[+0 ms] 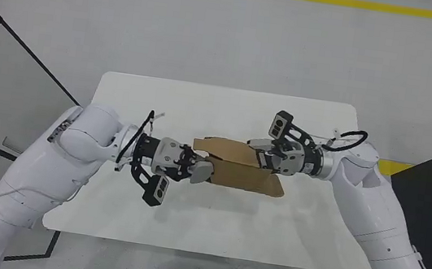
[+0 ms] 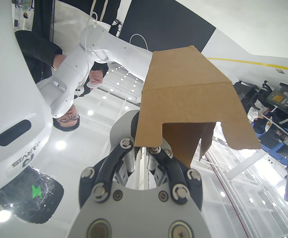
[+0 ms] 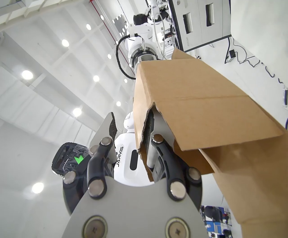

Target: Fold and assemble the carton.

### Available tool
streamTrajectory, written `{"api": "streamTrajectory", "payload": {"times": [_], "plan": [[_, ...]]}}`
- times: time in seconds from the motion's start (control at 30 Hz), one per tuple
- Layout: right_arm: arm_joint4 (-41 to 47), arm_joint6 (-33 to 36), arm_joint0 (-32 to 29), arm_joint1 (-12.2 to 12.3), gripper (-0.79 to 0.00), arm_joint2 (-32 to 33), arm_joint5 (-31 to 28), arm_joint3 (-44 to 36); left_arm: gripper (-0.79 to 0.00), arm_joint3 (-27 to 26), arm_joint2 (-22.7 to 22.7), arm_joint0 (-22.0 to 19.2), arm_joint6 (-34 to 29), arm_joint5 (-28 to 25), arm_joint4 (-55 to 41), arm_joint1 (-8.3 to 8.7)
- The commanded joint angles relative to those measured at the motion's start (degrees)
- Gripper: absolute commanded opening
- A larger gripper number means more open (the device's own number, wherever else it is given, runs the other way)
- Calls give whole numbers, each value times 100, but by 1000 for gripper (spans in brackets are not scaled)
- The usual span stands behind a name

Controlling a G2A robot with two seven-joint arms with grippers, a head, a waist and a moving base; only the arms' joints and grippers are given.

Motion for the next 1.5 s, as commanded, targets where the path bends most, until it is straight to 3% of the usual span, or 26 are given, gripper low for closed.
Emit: {"api": "streamTrajectory", "payload": {"times": [0.0,0.07,0.1,0.23,0.27,0.3,0.33,0.37,0.6,0.73,0.87,1.17,1.23,1.37,1.47], "plan": [[-64,-63,-6,7,-570,-2,-38,-24,-785,-1,23,-7,-8,8,0,9],[-114,-128,-20,15,-671,-3,-65,-49,-785,-2,46,-13,-12,12,0,17],[-138,-161,-27,19,-767,-1,-85,-65,-785,1,54,-16,-14,14,0,21],[-201,-263,-64,34,-785,11,-169,-127,-785,3,77,-22,-11,10,0,34],[-206,-280,-76,37,-785,16,-197,-142,-671,6,82,-20,-10,10,0,36],[-217,-308,-88,41,-785,25,-234,-155,-493,5,84,-20,-11,11,0,37],[-229,-335,-103,45,-785,34,-265,-168,-274,11,83,-16,-10,10,0,39],[-229,-358,-120,48,-785,46,-296,-180,0,17,80,-6,-17,16,0,38],[-586,-772,-234,114,-785,372,-877,-249,0,58,-136,197,-272,-114,0,20],[-884,-824,-340,177,-785,641,-1283,-275,0,43,-241,466,-581,-467,-318,33],[-1164,-801,-451,235,-785,859,-1636,-348,0,135,-226,669,-293,-1610,-1880,70],[-1147,-773,-496,246,-785,919,-1712,-360,0,137,-243,675,-301,-1724,-2006,70],[-1147,-773,-496,246,-785,919,-1712,-360,0,145,-226,737,-409,-2129,-2409,59],[-1147,-773,-496,246,-785,919,-1712,-360,0,226,-132,856,-269,-3706,-4156,31],[-1147,-773,-496,246,-785,919,-1712,-360,0,224,-132,859,-240,-3831,-4393,22]]}}
